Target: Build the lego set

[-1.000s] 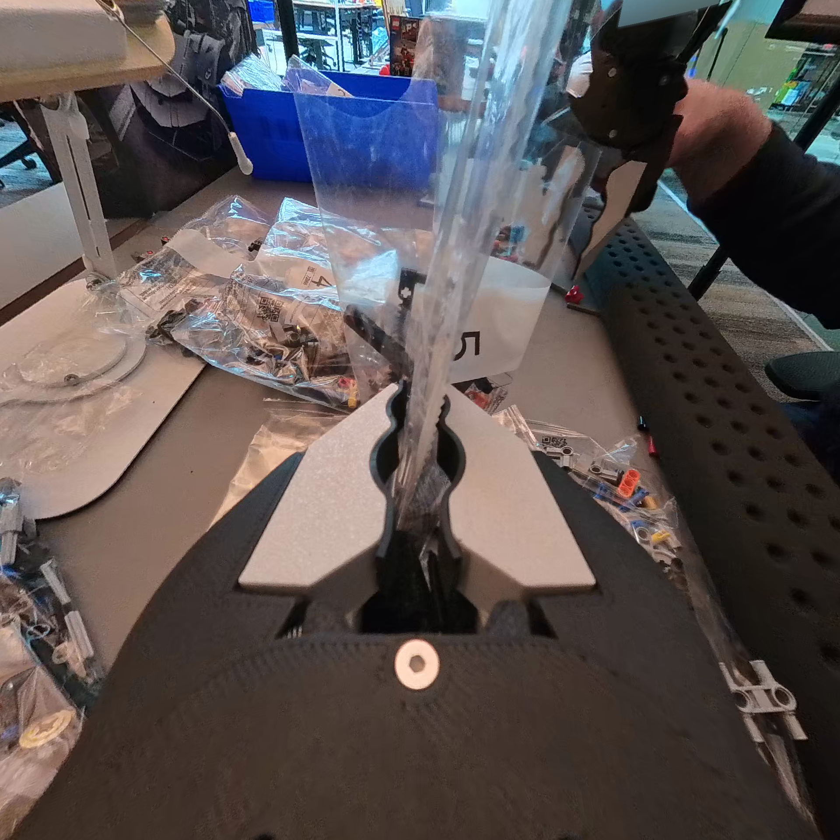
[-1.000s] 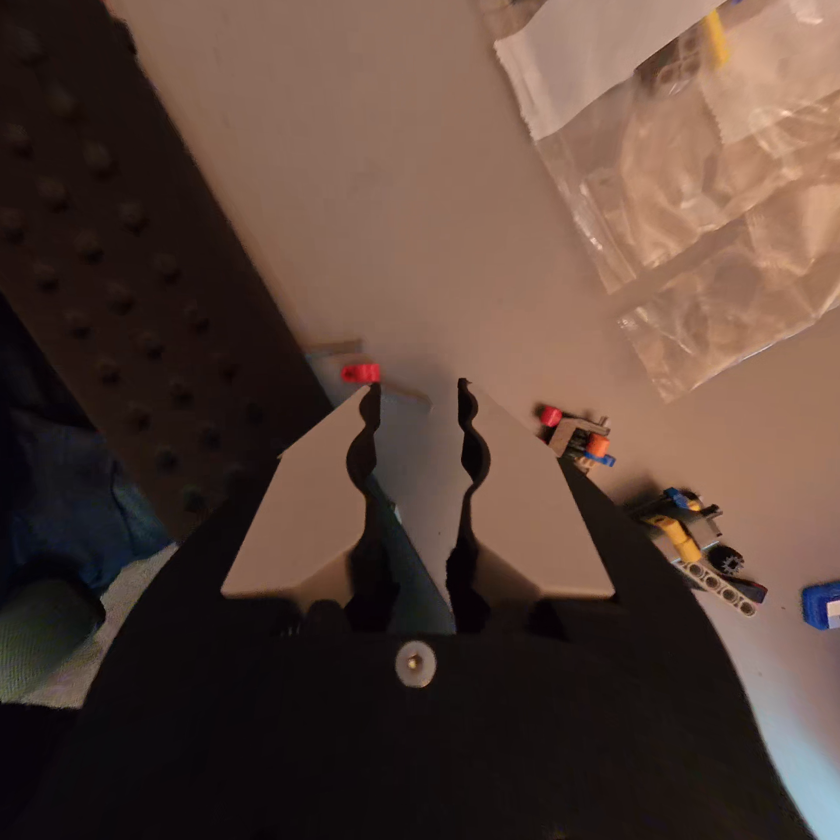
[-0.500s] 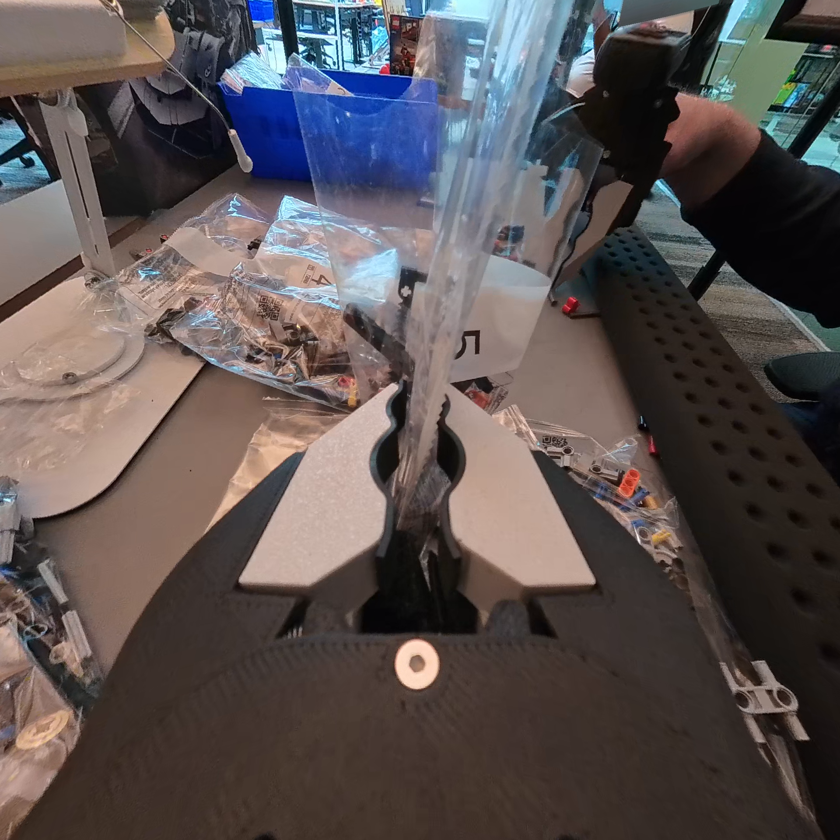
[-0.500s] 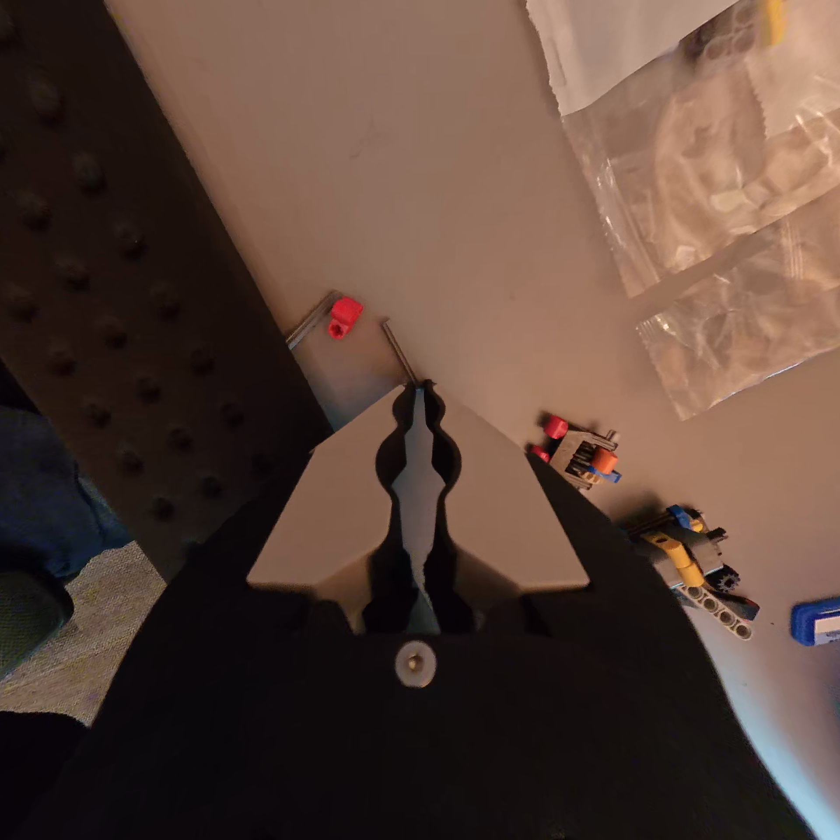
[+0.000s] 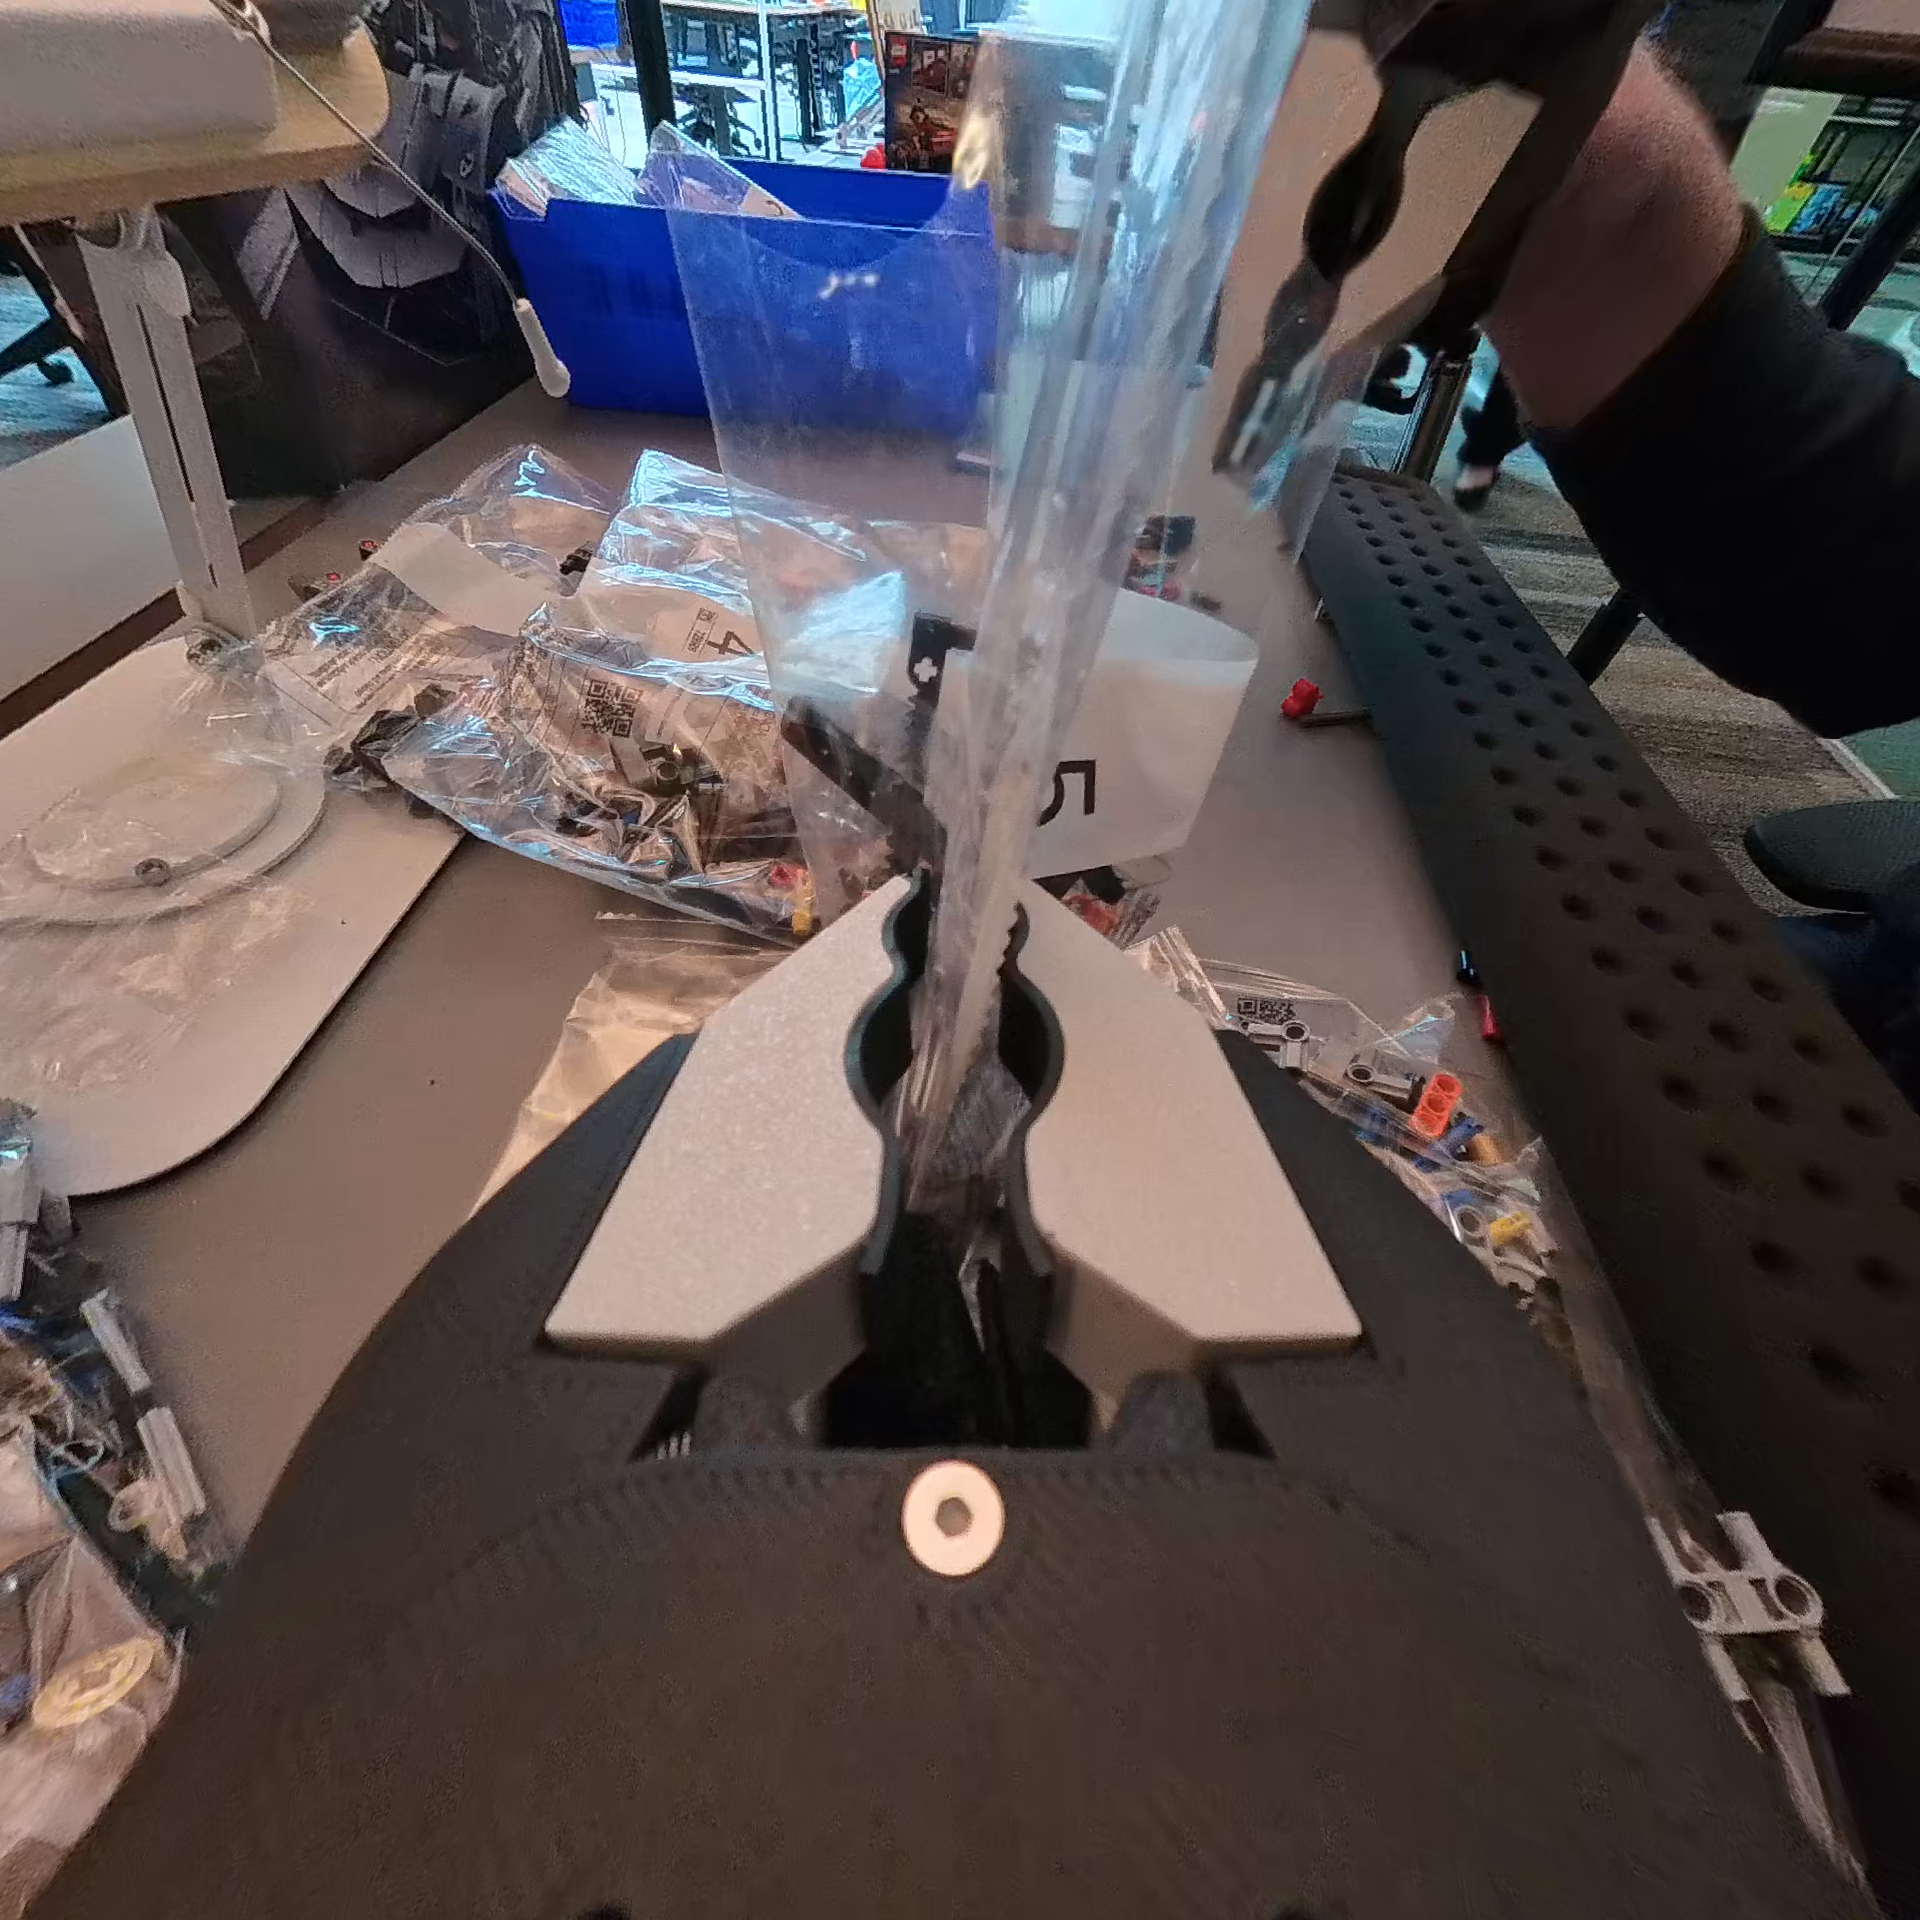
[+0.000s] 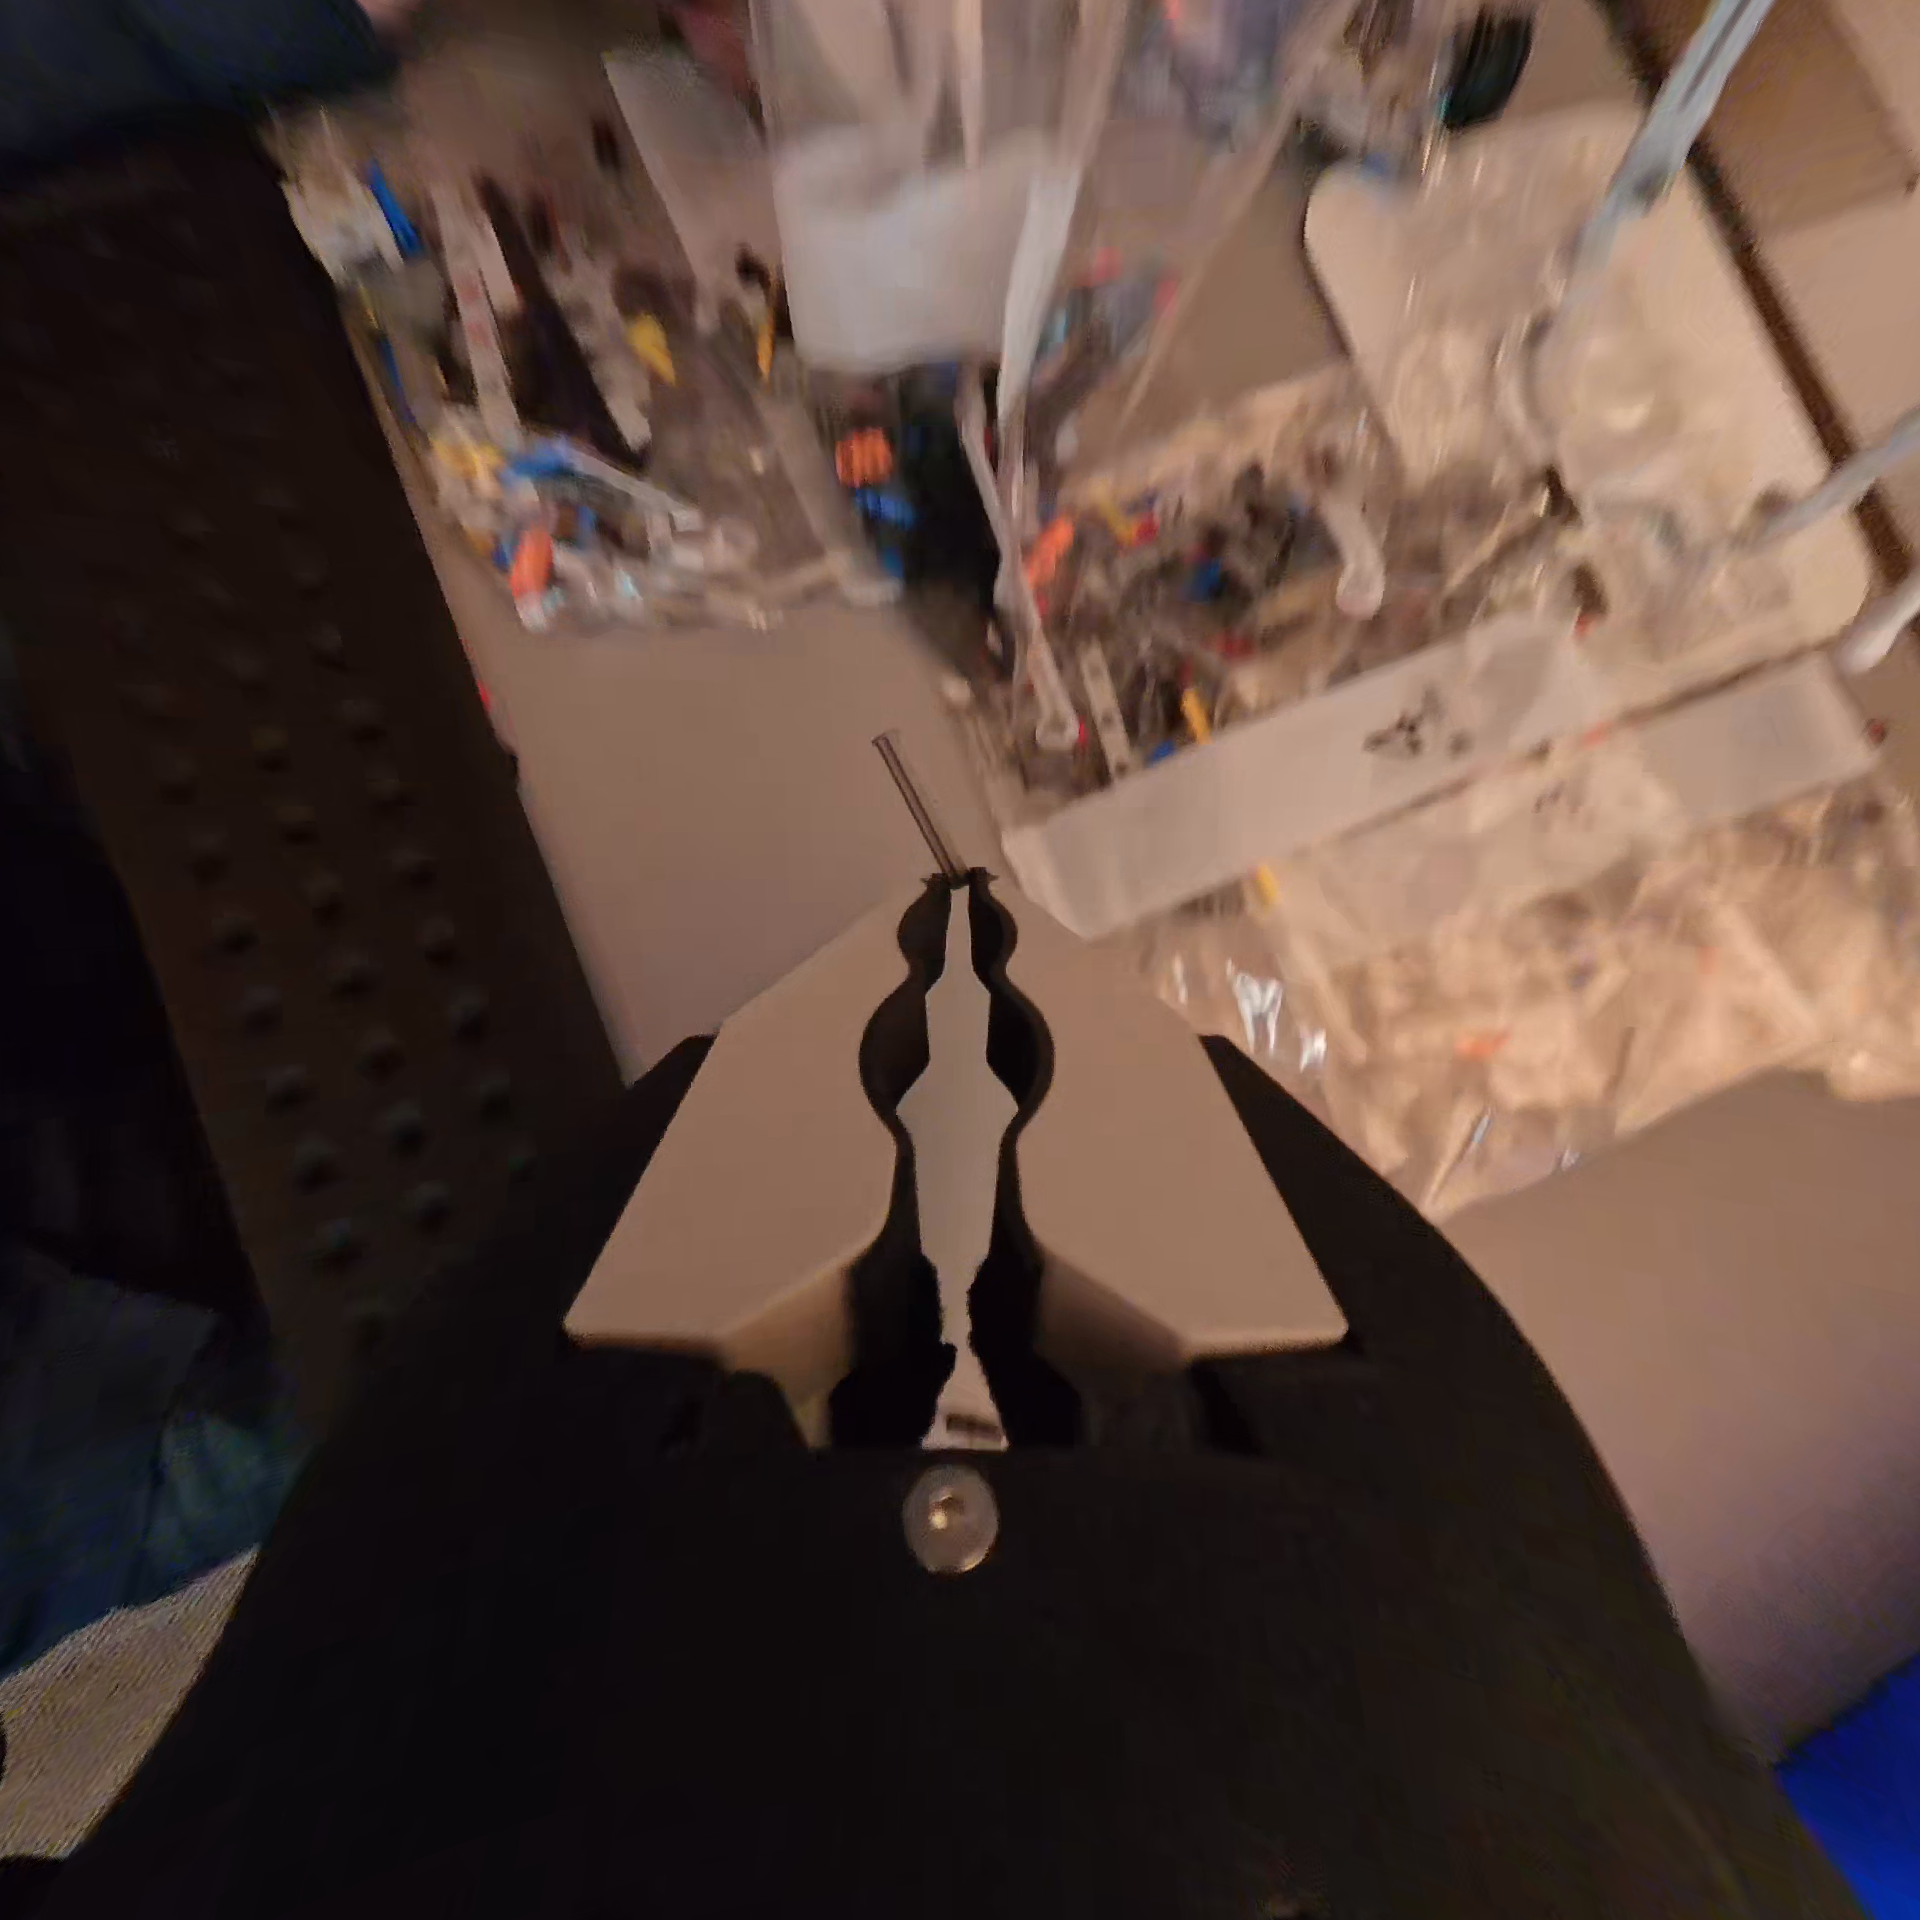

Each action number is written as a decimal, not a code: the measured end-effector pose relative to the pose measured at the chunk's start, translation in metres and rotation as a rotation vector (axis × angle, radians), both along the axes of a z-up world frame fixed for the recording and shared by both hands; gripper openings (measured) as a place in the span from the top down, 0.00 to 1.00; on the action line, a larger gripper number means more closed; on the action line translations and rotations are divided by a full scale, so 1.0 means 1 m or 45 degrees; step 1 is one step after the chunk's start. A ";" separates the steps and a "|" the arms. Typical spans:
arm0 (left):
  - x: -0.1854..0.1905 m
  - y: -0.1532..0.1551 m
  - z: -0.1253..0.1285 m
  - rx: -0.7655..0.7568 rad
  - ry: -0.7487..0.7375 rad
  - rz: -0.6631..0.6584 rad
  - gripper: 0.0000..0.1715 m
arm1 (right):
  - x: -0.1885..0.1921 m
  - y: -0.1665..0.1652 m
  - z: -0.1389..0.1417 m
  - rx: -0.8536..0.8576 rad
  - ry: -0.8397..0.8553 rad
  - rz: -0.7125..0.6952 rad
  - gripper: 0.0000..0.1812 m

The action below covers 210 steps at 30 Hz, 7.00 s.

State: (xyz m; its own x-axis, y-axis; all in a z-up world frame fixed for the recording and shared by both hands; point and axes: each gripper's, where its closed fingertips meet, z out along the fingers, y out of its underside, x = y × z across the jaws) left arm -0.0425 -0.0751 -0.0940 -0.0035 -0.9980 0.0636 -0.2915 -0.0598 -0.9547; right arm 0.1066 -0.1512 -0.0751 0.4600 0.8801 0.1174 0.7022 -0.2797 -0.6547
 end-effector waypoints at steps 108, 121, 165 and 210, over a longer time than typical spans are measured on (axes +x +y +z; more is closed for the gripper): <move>-0.003 0.000 0.008 0.008 -0.052 -0.008 0.99 | -0.110 0.075 0.073 0.184 0.158 0.019 0.97; -0.005 -0.001 0.017 0.009 -0.113 -0.007 1.00 | -0.100 0.063 0.043 0.084 -0.090 0.075 0.93; -0.010 0.001 0.029 -0.001 -0.186 0.007 0.98 | 0.035 -0.067 -0.084 -0.417 -0.177 -0.183 0.81; -0.012 0.001 0.032 0.005 -0.200 0.002 0.98 | -0.122 0.078 0.095 0.002 0.722 -0.003 0.99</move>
State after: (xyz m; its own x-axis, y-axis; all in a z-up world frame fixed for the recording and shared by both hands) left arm -0.0545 -0.0744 -0.0618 -0.0115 -0.9982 0.0586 -0.1386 -0.0565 -0.9887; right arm -0.0156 -0.0732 0.0199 0.4531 0.8792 -0.1474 0.2398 -0.2794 -0.9297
